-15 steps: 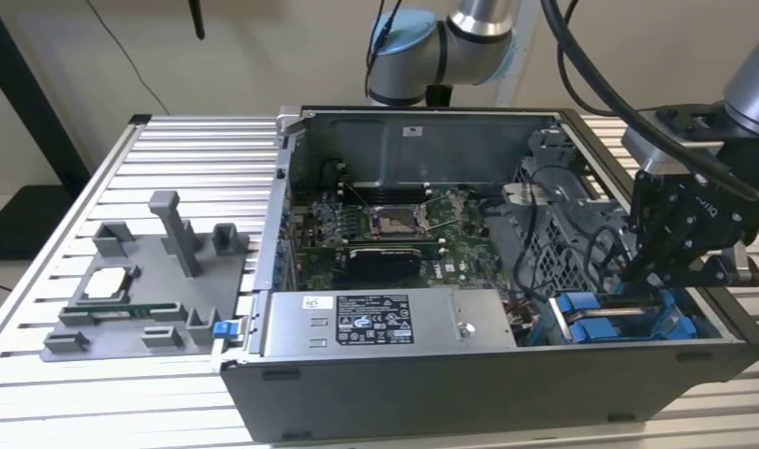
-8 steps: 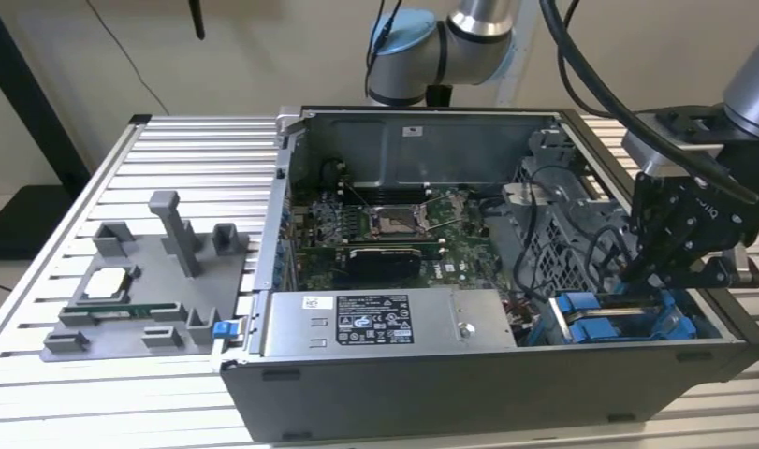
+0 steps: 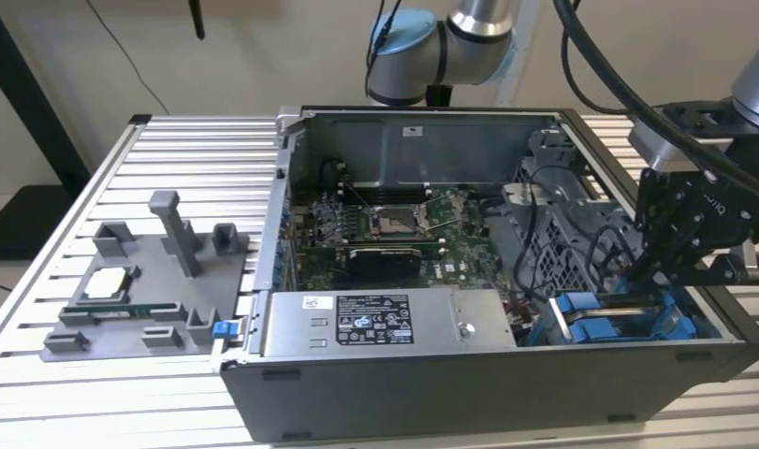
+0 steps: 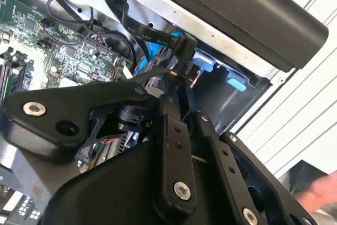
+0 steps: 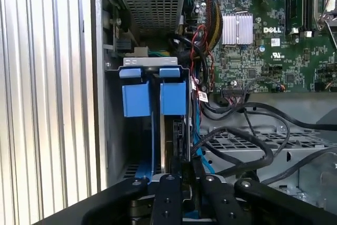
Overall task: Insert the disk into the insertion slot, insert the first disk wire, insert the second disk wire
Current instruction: 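Insert the second disk wire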
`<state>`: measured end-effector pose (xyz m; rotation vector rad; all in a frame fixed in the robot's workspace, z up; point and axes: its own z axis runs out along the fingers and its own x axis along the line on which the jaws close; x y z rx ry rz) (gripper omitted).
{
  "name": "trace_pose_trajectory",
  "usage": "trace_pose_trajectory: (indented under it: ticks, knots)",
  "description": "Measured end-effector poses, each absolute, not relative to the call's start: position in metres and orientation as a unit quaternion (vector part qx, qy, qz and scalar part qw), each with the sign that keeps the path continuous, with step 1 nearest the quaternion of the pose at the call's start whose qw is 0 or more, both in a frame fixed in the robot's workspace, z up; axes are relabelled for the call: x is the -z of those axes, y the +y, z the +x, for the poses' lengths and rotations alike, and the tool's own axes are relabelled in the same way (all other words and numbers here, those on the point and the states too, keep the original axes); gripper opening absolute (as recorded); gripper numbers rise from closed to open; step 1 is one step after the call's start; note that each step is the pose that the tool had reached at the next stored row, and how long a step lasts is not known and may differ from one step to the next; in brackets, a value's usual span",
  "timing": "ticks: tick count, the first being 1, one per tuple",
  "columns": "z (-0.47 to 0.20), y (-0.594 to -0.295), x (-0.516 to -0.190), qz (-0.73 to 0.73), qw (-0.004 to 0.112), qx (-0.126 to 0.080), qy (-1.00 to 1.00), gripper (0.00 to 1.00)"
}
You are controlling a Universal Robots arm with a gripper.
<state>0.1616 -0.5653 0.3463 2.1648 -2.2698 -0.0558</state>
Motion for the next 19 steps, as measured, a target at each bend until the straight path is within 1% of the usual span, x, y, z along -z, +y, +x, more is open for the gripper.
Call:
trace_pose_trajectory:
  ticks: [4,9,19]
  knots:
    - [0.1613,-0.5707,-0.3460,0.690,0.002,0.017,-0.724,0.00]
    - [0.1600,-0.5702,-0.3436,0.690,-0.002,0.013,-0.724,0.00]
    - [0.1572,-0.5654,-0.3421,0.690,-0.005,0.011,-0.724,0.00]
